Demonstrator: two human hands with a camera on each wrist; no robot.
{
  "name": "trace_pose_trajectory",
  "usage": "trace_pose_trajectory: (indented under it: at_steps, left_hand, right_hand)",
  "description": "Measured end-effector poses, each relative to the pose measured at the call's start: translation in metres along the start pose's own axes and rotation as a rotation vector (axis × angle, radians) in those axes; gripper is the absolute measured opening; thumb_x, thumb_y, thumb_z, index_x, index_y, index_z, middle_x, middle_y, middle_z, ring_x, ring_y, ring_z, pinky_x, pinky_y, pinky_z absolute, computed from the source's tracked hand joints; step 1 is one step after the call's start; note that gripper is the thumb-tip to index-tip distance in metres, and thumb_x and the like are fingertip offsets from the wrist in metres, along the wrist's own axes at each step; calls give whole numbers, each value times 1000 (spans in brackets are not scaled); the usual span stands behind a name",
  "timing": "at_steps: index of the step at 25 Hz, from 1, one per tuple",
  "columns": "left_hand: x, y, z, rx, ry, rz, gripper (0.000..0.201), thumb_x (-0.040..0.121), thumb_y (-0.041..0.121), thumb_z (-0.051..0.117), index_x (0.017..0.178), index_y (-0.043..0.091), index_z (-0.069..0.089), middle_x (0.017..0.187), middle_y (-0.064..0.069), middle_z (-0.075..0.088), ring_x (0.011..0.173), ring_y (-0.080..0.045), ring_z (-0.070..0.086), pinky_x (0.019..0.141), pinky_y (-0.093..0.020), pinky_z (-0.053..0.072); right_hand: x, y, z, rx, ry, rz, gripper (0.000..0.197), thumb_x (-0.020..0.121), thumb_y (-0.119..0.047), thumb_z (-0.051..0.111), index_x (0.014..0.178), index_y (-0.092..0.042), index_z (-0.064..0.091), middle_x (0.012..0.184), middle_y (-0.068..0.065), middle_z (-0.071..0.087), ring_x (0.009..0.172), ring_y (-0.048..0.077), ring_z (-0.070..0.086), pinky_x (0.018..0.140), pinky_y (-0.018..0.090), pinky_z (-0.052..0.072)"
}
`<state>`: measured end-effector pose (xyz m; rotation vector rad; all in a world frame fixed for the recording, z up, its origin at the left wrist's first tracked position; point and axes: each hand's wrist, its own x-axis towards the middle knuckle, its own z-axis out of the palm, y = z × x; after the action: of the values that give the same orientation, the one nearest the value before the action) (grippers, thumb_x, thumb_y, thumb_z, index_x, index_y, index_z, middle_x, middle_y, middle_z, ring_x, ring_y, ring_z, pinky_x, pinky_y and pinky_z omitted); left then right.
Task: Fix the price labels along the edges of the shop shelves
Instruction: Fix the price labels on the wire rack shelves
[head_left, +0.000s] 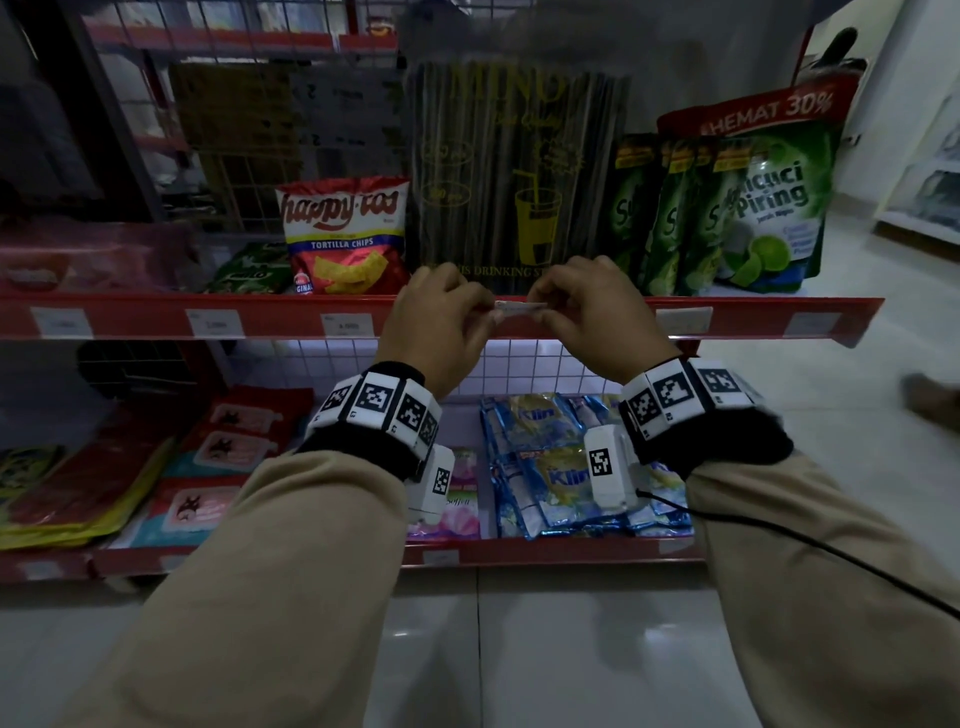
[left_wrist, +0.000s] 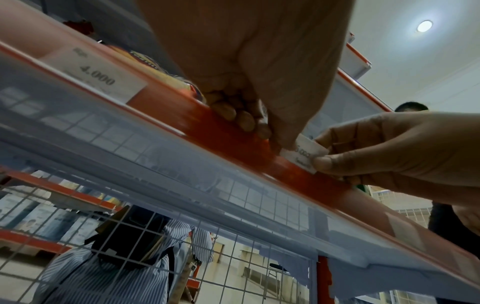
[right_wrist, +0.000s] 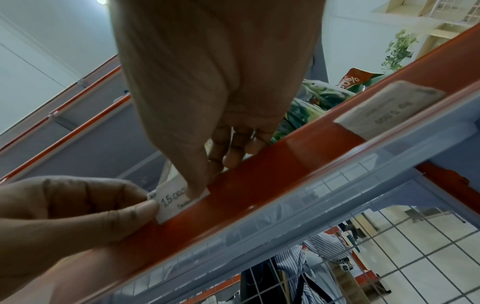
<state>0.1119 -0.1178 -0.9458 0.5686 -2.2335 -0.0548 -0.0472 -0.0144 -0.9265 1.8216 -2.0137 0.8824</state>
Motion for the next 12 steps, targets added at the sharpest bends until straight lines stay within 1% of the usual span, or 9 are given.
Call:
trace_pose_trajectory:
  at_steps: [4, 6, 7, 10, 12]
  left_hand:
    - [-1, 2, 1, 1, 11, -1, 23, 89, 29, 64, 99, 9, 70, 89, -10, 55, 87, -28, 46, 75, -35, 38]
    - [-1, 3, 1, 14, 10, 10, 23, 89, 28, 64, 97, 8, 72, 88, -10, 55, 87, -29, 47, 74, -35, 38]
    - [-1, 3, 0, 27, 1, 15, 23, 89, 29, 63, 96, 9, 72, 88, -10, 55, 87, -28, 47, 74, -34, 37]
    - [-1, 2, -1, 42, -18, 12, 21, 90, 29, 62, 98, 11, 71, 90, -8, 54, 90, -27, 46, 76, -32, 33]
    - [-2, 3, -1, 43, -18, 14, 20, 90, 28, 62, 99, 12, 70, 90, -8, 53, 90, -27, 46, 76, -31, 31]
  right_hand:
    - [3, -1, -3, -52, -71, -7, 13, 88, -24, 64, 101, -21, 65, 95, -4, 52, 90, 13, 39, 78, 26, 31]
    - [2, -1, -4, -58, -74, 2, 14, 87, -26, 65, 100, -21, 65, 94, -6, 48, 90, 14, 40, 77, 27, 31]
    - [1, -2, -5, -62, -74, 6, 14, 87, -26, 65, 100, -21, 65, 94, -6, 47, 92, 15, 42, 78, 27, 32]
    - [1, -2, -6, -109, -108, 12, 16, 89, -25, 63, 103, -17, 66, 101, 2, 51, 98, 20, 44, 79, 28, 34]
    - [1, -3, -7, -129, -125, 5, 17, 90, -26, 62, 104, -17, 66, 99, 2, 50, 98, 21, 44, 78, 28, 33]
